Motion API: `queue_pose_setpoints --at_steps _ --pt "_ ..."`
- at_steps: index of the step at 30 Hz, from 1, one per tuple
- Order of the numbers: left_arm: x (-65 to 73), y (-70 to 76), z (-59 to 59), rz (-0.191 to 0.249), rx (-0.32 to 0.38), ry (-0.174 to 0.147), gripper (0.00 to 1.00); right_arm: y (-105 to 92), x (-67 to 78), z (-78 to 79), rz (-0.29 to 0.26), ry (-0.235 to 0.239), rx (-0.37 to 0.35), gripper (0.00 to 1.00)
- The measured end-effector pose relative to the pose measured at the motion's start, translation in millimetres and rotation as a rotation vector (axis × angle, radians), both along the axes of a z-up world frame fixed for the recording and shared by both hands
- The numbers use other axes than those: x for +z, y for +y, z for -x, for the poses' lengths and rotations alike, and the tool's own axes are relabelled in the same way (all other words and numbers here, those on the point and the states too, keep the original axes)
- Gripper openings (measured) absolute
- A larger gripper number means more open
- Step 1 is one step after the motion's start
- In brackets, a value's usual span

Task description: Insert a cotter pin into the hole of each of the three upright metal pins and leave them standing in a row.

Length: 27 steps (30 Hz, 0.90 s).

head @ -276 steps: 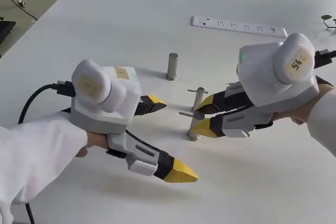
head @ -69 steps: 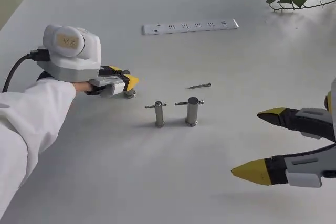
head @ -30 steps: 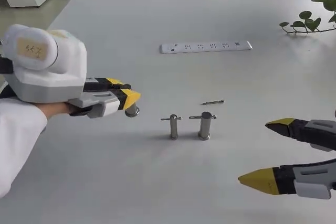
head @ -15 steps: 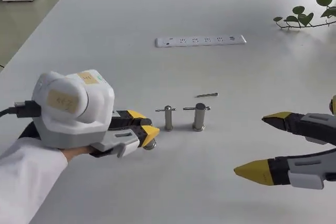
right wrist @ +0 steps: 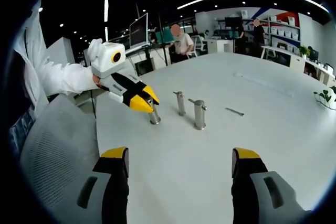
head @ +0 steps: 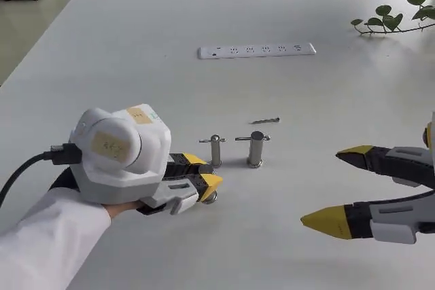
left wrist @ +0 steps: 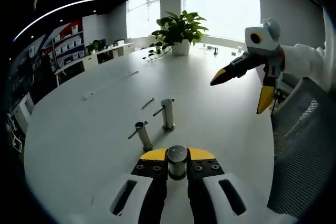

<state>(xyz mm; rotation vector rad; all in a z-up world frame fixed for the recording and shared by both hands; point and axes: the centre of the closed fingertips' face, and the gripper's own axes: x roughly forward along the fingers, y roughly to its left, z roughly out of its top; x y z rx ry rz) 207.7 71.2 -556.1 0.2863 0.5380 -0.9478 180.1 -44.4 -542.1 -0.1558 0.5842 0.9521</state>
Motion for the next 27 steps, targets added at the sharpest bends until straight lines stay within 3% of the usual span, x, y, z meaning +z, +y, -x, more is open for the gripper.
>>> queue_pose_setpoints --at_steps 15,17,27 --pt "-11.0 -6.7 8.0 -0.026 -0.042 0.007 0.11 -3.7 -1.2 -0.6 0.004 0.006 -0.009 0.79" --pt "-11.2 -8.1 9.3 -0.007 -0.036 0.026 0.11 -4.0 -1.3 -0.8 0.004 0.006 -0.009 0.79" --pt "-13.1 -12.7 14.1 -0.017 -0.061 0.006 0.11 -1.4 0.5 -1.9 -0.022 0.009 -0.024 0.80"
